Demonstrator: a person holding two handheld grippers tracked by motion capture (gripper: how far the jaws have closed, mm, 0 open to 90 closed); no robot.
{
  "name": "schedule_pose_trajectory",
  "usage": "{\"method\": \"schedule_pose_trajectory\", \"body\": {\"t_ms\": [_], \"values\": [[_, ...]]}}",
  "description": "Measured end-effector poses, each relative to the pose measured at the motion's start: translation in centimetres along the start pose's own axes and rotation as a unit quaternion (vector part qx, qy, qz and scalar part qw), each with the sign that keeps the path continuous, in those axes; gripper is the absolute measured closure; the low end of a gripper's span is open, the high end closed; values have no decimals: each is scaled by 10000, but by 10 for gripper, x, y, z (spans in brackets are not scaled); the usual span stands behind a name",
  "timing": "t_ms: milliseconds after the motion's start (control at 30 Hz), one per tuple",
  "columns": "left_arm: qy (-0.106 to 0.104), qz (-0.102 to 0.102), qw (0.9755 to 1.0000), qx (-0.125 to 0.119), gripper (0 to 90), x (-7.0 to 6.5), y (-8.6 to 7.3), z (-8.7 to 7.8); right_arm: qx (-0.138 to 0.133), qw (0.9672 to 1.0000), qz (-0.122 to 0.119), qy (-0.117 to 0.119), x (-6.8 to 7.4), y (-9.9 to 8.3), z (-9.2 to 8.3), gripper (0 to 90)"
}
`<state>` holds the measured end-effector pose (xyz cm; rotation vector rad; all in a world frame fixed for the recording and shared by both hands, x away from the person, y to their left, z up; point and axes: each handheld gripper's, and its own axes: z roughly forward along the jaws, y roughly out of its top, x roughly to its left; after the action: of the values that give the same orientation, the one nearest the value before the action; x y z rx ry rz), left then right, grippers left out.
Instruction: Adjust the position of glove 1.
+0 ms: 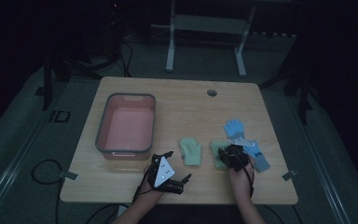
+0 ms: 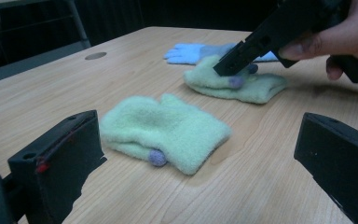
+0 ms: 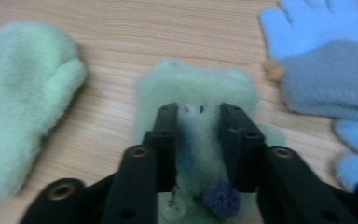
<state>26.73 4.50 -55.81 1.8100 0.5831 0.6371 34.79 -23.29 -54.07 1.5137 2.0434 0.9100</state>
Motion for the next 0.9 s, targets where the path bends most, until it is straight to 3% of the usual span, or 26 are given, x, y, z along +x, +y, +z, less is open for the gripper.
{"method": "schedule_pose_trajectory", "body": {"t_ms": [233,367,467,567,700,900], "values": [[-3,-35,10000,-7,5,1,0,0,11,9991,-230,364,-12,15,-12,513],[-8,-48,10000,-10,5,1,0,0,10,9970,-393,672,-25,25,-18,492],[-17,-25,10000,10,5,1,0,0,-36,9918,-509,1168,-35,30,-21,541],[-9,-4,10000,23,5,0,0,0,23,9873,-875,1328,-38,32,-22,568],[-8,-11,10000,63,5,1,0,1,127,9835,-1209,1338,-39,31,-19,593],[3,-41,10000,72,5,1,1,1,390,9814,-1364,1290,-33,19,-7,578]]}}
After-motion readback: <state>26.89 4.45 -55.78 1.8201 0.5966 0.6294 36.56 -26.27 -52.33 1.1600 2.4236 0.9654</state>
